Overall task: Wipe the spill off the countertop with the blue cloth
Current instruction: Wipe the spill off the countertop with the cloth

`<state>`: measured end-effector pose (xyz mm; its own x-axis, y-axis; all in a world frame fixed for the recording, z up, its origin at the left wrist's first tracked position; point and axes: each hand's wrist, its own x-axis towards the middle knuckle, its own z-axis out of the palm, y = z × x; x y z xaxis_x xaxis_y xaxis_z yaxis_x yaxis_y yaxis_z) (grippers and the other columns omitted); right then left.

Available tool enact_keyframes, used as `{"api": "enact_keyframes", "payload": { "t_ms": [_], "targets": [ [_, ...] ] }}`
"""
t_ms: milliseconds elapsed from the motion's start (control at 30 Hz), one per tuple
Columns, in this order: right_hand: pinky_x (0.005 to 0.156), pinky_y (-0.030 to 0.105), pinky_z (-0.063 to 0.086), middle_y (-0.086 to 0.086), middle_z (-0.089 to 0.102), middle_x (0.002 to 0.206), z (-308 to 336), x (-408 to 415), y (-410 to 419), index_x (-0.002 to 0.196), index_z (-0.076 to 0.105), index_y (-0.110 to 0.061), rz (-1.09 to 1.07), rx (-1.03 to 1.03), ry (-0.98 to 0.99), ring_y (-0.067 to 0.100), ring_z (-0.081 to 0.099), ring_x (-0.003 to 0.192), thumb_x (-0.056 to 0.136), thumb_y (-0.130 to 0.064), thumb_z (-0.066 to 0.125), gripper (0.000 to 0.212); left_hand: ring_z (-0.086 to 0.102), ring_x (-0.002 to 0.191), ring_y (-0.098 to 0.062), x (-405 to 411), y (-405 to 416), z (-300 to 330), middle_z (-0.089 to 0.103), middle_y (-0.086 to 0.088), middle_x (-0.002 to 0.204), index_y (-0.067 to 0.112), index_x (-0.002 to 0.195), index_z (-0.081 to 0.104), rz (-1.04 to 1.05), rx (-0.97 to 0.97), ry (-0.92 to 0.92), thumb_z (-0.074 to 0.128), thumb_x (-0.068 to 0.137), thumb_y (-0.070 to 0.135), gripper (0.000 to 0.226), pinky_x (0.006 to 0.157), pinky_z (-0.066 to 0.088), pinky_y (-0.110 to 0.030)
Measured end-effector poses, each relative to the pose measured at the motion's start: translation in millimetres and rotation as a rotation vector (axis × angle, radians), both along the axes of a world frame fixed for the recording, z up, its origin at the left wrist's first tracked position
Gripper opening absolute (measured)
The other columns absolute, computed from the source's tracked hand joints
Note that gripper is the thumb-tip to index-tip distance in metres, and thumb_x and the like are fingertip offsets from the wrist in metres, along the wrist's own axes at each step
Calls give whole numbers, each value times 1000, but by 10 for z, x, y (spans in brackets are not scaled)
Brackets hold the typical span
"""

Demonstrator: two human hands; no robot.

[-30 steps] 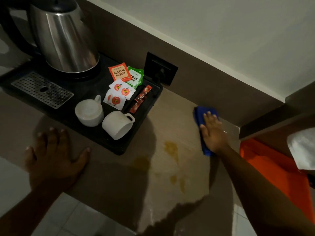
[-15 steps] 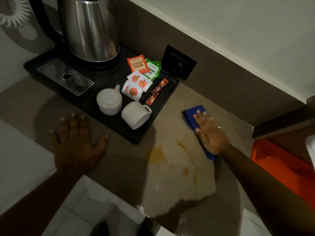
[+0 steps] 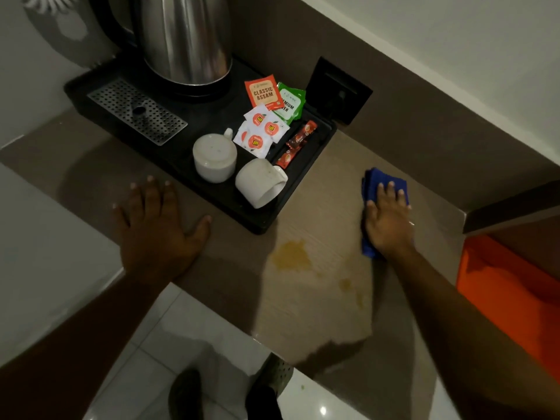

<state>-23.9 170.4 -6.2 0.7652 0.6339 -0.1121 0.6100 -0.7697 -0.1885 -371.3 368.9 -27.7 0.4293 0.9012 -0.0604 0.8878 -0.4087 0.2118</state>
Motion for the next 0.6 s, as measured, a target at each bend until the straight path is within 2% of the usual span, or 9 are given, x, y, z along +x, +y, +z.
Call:
{"api": "enact_keyframes", "payload": {
  "t_ms": [67, 200, 267, 300, 367, 433, 500, 533, 600],
  "targets": [
    [119, 50, 4, 9, 7, 162, -34, -416, 269, 152, 13, -14, -18, 22, 18, 30, 3, 148, 101, -38, 24, 57, 14, 149, -43, 8, -9, 26, 20, -22, 162, 9, 153, 23, -5, -4, 14, 30, 83, 74, 96, 116, 9, -64],
    [119, 43, 4, 0, 13, 161, -38, -966, -148, 151, 15, -25, 568, -2, -9, 20, 5, 148, 100, -43, 22, 55, 9, 151, -42, 18, -21, 105, 15, -21, 164, 9, 155, 19, -7, -26, 14, 28, 82, 74, 98, 118, 6, -63],
    [120, 43, 6, 0, 16, 160, 7, -789, -618, 151, 16, -26, 700, -33, -4, 19, 7, 149, 100, -45, 21, 55, 9, 151, -42, 11, -32, 129, 16, -21, 164, 8, 155, 20, -13, -28, 6, 29, 82, 73, 98, 118, 6, -63],
    [120, 45, 7, 0, 15, 160, 40, -612, -816, 151, 16, -26, 643, -35, -9, 19, 7, 149, 99, -46, 21, 56, 10, 150, -43, 8, -43, 137, 16, -22, 163, 7, 154, 21, -15, -29, 1, 29, 82, 72, 98, 118, 7, -63],
    [120, 48, 7, 3, 11, 160, 88, -307, -994, 151, 15, -23, 332, -29, 11, 23, 6, 149, 100, -47, 21, 56, 11, 150, -43, 10, -54, 139, 18, -23, 163, 6, 154, 22, -15, -28, -5, 30, 82, 72, 98, 117, 8, -64],
    [119, 50, 7, 9, 9, 161, 58, -229, -757, 152, 16, -17, -44, -2, 9, 29, 5, 148, 102, -41, 24, 56, 11, 150, -43, 16, -54, 133, 17, -23, 163, 6, 154, 22, -16, -27, 6, 30, 81, 71, 98, 117, 7, -64],
    [119, 52, 7, 12, 9, 161, 23, -481, -332, 152, 15, -13, -252, 7, 7, 32, 5, 148, 101, -37, 26, 57, 11, 150, -44, 21, -52, 135, 16, -23, 163, 7, 154, 21, -18, -29, 16, 30, 81, 72, 98, 117, 8, -64],
    [119, 50, 5, 11, 9, 161, -2, -677, -182, 152, 14, -13, -238, 30, 7, 31, 5, 148, 101, -37, 26, 57, 11, 150, -44, 22, -54, 141, 17, -23, 163, 6, 154, 21, -17, -26, 16, 30, 81, 72, 98, 117, 8, -64],
    [118, 45, 1, 4, 7, 161, -52, -1100, -168, 151, 14, -18, 43, 76, -3, 24, 3, 148, 100, -40, 24, 57, 12, 149, -44, 21, -59, 153, 17, -24, 162, 5, 153, 22, -14, -18, 14, 30, 81, 71, 98, 117, 9, -65]
  ]
}}
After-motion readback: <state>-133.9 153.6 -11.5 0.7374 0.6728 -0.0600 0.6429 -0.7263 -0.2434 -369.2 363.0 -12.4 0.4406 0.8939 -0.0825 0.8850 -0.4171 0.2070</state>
